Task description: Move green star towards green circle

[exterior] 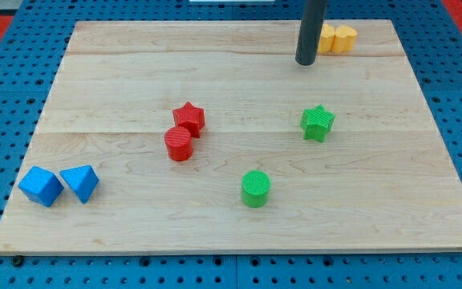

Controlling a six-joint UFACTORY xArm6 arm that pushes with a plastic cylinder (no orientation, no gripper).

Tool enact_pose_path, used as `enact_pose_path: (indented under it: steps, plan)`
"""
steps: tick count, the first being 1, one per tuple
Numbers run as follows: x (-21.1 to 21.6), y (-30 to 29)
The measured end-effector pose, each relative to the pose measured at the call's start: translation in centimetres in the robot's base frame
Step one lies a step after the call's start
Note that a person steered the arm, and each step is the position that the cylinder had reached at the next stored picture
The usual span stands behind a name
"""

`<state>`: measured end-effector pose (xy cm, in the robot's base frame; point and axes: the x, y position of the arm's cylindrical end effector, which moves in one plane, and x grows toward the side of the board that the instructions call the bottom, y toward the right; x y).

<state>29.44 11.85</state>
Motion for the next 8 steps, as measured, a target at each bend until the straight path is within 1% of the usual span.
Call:
enact_pose_path:
  steps: [4,5,6,7,8]
  plan:
    - [0.0,0.1]
    - [0.8,2.0]
    - [3.4,1.7]
    - [7.5,-0.6]
    - [10.0,-3.4]
